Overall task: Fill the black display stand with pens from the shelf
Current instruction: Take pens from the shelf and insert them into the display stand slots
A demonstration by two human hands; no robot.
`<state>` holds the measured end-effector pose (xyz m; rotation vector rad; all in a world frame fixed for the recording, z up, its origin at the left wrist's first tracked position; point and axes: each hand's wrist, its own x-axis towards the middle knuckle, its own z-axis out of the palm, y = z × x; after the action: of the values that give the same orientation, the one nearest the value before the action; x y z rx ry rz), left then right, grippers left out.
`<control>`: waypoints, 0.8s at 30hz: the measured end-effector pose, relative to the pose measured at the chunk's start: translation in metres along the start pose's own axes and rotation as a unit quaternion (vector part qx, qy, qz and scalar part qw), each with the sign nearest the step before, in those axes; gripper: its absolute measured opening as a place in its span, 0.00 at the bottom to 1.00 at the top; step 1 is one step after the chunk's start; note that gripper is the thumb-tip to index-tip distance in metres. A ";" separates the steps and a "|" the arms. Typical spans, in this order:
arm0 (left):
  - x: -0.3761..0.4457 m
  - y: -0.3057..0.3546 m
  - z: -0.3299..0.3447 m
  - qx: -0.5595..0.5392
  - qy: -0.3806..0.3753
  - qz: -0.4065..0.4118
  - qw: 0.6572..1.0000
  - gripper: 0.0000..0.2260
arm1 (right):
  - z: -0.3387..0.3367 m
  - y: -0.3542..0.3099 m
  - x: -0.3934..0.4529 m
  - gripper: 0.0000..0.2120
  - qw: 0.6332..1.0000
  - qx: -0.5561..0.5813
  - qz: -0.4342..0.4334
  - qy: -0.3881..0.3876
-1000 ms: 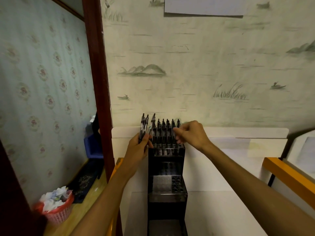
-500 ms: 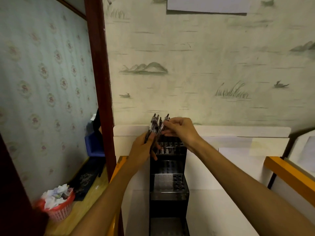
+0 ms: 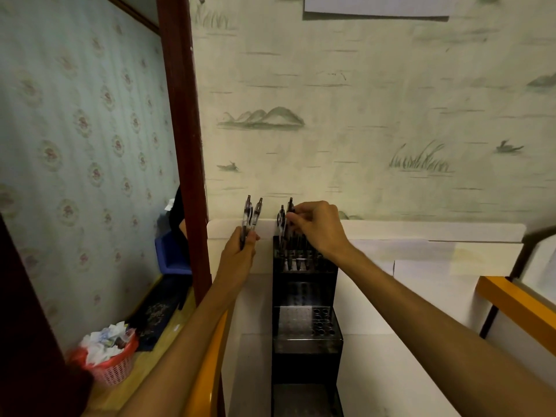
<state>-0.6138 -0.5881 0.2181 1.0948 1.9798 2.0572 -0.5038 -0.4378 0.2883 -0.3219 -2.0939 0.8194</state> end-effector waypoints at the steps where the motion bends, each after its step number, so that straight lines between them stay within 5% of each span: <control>1: 0.000 0.000 0.000 0.008 0.000 0.005 1.000 0.10 | 0.002 -0.001 0.000 0.09 1.000 -0.013 -0.008 -0.003; 6: 0.001 -0.003 -0.001 0.029 -0.009 0.000 1.000 0.12 | 0.008 -0.004 0.003 0.09 0.998 -0.056 -0.022 0.003; 13: 0.001 0.001 -0.002 -0.021 0.022 -0.026 0.999 0.11 | 0.017 0.005 -0.007 0.15 0.988 -0.127 -0.019 -0.083; 24: -0.004 0.011 0.004 -0.072 0.003 -0.022 0.997 0.11 | 0.015 0.014 -0.015 0.15 0.990 -0.108 0.013 -0.091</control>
<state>-0.6041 -0.5887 0.2257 1.0098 1.8085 2.1428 -0.5074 -0.4413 0.2640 -0.4048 -2.3611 0.6575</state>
